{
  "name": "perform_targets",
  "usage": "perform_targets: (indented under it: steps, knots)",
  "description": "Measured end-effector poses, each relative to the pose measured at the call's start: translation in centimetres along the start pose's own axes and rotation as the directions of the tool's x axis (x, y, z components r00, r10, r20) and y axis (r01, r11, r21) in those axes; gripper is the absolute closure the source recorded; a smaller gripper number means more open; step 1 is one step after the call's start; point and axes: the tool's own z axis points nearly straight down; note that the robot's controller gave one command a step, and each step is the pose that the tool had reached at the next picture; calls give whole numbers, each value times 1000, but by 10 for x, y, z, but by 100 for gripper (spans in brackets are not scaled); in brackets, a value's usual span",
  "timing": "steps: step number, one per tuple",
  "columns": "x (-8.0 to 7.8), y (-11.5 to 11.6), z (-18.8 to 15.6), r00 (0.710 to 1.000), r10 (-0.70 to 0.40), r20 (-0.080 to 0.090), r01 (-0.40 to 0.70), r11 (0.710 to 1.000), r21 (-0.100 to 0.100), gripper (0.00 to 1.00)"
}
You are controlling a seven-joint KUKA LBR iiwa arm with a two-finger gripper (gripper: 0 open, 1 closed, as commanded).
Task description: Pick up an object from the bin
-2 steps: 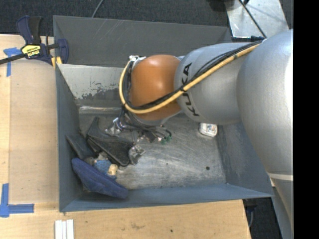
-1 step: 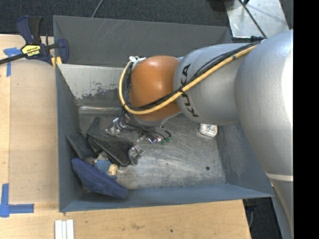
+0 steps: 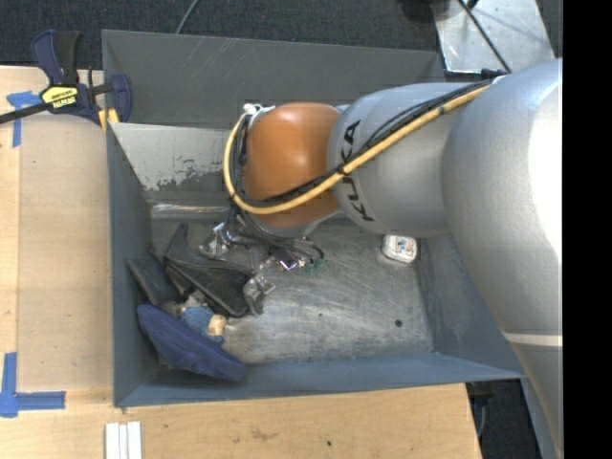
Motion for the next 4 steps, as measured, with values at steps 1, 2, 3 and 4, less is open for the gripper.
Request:
perform_targets:
  steps: [1,2,3,4]
  knots:
    - [0,-1,-1,1000,1,1,-1,1000,1,100]
    - [-1,0,-1,1000,2,5,-2,1000,0,0]
    - [-1,-1,-1,1000,2,5,-2,1000,1,100]
    - [-1,26,-128,995,-97,9,97,995,-1,100]
